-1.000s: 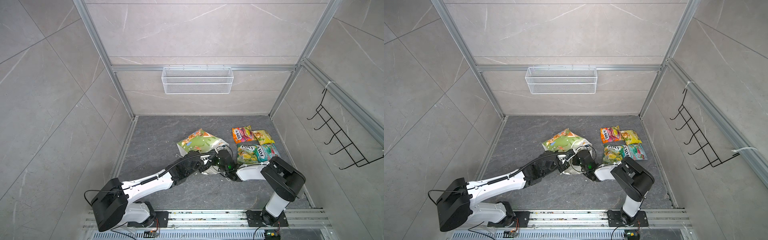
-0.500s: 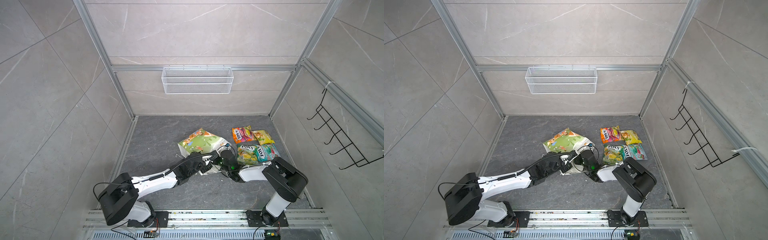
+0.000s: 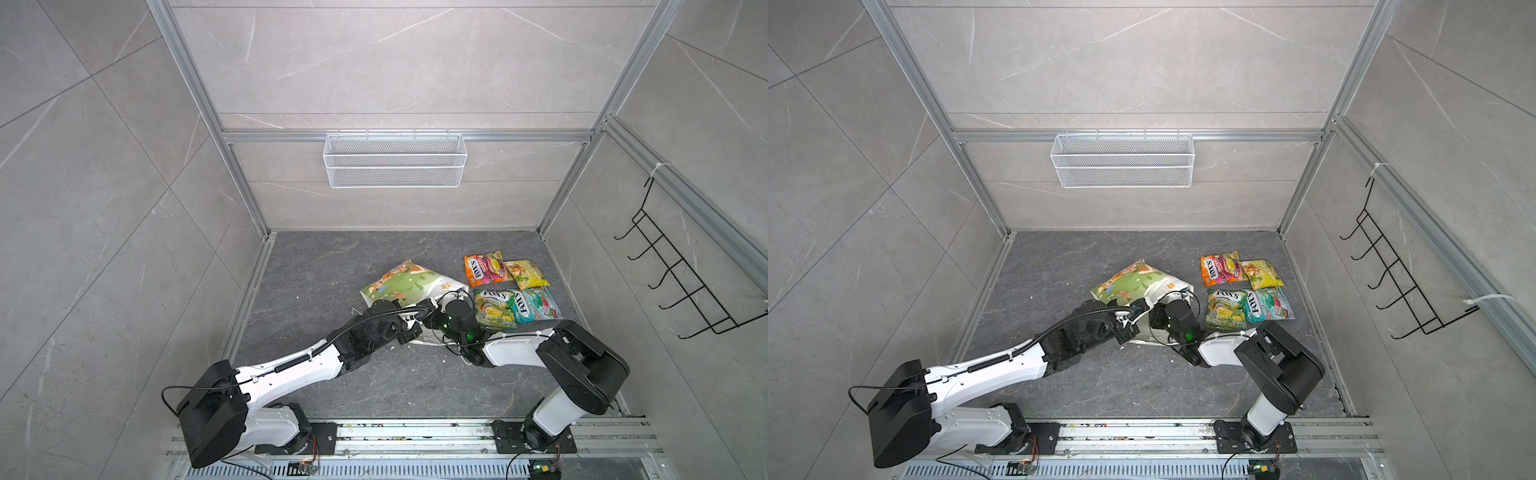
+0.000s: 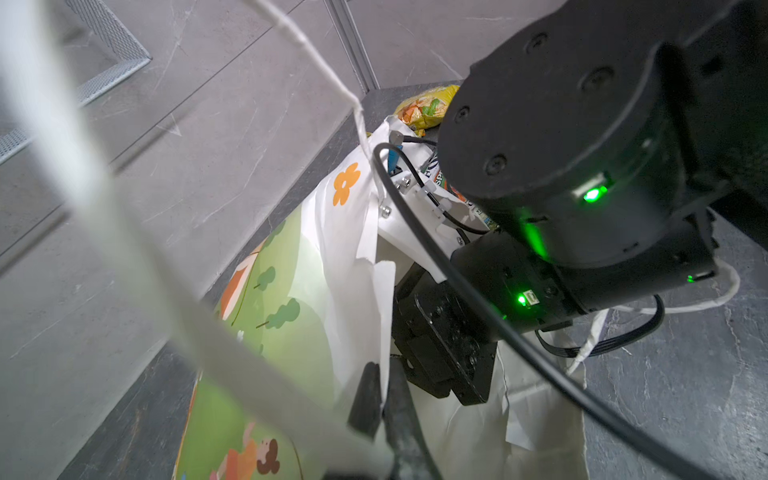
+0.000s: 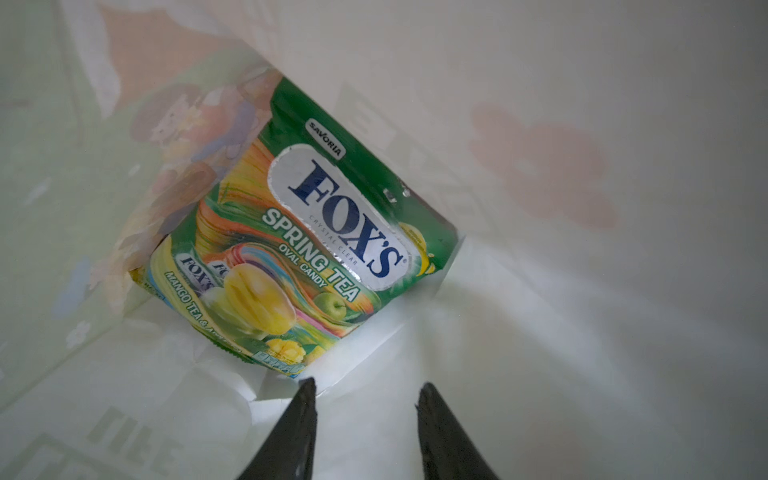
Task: Take the snacks out of the paper bag
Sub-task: 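Close the right gripper on the green Spring Tea bag inside the paper bag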
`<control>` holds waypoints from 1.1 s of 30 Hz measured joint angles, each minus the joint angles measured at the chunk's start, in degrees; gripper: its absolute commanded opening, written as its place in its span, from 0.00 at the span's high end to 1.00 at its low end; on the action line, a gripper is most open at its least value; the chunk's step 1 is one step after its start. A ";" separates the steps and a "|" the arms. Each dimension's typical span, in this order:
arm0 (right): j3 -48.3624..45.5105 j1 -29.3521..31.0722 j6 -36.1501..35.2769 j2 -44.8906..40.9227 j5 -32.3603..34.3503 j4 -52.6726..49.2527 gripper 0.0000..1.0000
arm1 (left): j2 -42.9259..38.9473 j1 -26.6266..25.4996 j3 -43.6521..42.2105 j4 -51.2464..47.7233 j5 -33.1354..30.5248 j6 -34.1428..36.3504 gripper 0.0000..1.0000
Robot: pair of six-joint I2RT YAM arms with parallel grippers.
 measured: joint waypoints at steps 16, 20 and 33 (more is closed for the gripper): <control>10.05 0.00 6.43 8.83 -4.42 2.73 0.28 | -0.46 0.61 0.87 0.48 -1.42 0.22 1.00; 11.32 0.00 8.44 12.74 -5.49 6.34 0.27 | -0.20 0.79 1.36 1.36 -2.64 0.20 1.00; 11.96 1.68 6.23 17.75 -6.01 14.16 0.32 | 1.44 2.05 2.54 5.11 -6.84 -1.33 1.00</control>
